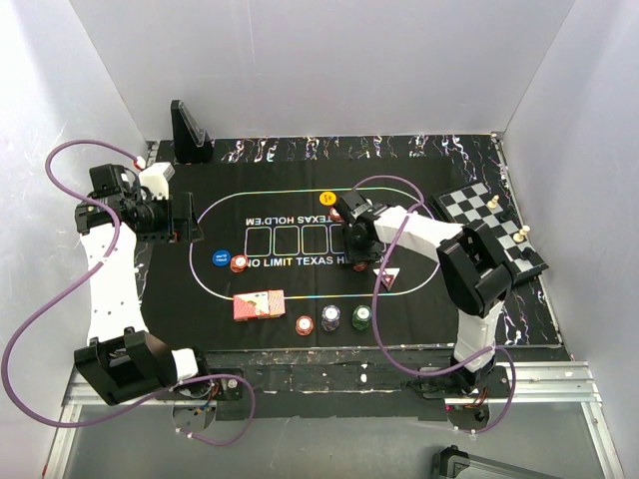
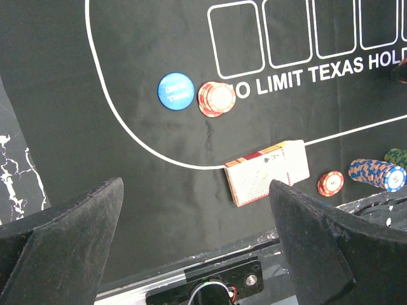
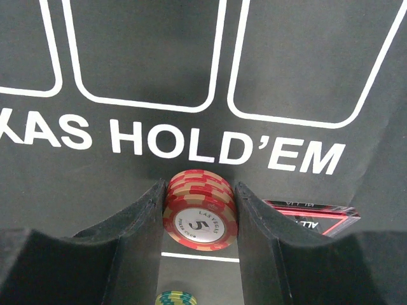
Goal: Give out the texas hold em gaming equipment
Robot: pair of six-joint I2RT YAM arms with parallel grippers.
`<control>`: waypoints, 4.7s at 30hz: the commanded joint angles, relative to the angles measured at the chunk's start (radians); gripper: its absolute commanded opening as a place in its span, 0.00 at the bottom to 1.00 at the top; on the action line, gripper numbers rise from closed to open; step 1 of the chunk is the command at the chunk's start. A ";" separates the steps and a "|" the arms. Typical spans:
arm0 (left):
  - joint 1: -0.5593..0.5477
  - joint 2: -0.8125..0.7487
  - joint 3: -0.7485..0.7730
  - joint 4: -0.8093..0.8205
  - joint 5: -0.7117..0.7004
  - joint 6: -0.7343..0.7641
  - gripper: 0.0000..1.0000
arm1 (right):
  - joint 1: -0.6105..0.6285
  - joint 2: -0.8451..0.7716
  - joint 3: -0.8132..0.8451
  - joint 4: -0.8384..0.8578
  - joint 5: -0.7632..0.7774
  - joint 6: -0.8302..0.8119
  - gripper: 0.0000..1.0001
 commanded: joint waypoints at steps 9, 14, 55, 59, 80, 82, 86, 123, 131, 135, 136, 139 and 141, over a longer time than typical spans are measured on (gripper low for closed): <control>0.008 -0.025 0.010 0.009 -0.012 0.015 1.00 | -0.031 -0.052 -0.112 0.044 0.045 0.020 0.01; 0.006 -0.026 0.013 0.008 -0.009 0.017 1.00 | -0.042 -0.079 -0.160 0.041 0.055 0.040 0.01; 0.008 -0.025 0.016 -0.002 -0.004 0.020 1.00 | -0.027 -0.142 -0.252 0.013 0.032 0.068 0.34; 0.008 -0.029 0.016 -0.005 -0.004 0.020 1.00 | -0.025 -0.150 -0.228 -0.007 0.041 0.059 0.56; 0.006 -0.051 0.002 0.004 0.013 -0.019 1.00 | 0.201 -0.358 0.053 -0.131 -0.040 -0.110 0.75; 0.008 -0.056 -0.007 0.008 0.013 -0.022 1.00 | 0.261 -0.357 0.052 -0.137 -0.060 -0.122 0.82; 0.006 -0.056 -0.007 0.004 0.013 -0.022 1.00 | 0.366 -0.349 -0.007 -0.102 -0.073 -0.108 0.86; 0.006 -0.062 0.020 -0.011 -0.003 -0.009 1.00 | 0.453 -0.185 -0.114 -0.031 -0.060 -0.064 0.35; 0.008 -0.063 0.031 -0.015 0.000 -0.009 1.00 | 0.452 -0.203 -0.096 -0.053 -0.029 -0.071 0.02; 0.006 -0.060 0.031 -0.015 0.011 -0.009 1.00 | 0.447 -0.208 -0.009 -0.124 0.009 -0.098 0.01; 0.008 -0.060 0.028 -0.014 0.016 -0.011 1.00 | 0.444 -0.208 0.021 -0.141 0.011 -0.104 0.01; 0.006 -0.056 0.020 -0.011 0.029 -0.017 1.00 | 0.433 -0.193 0.108 -0.174 0.015 -0.122 0.01; 0.008 -0.051 0.010 0.004 0.037 -0.023 1.00 | 0.426 -0.161 0.177 -0.186 0.009 -0.133 0.01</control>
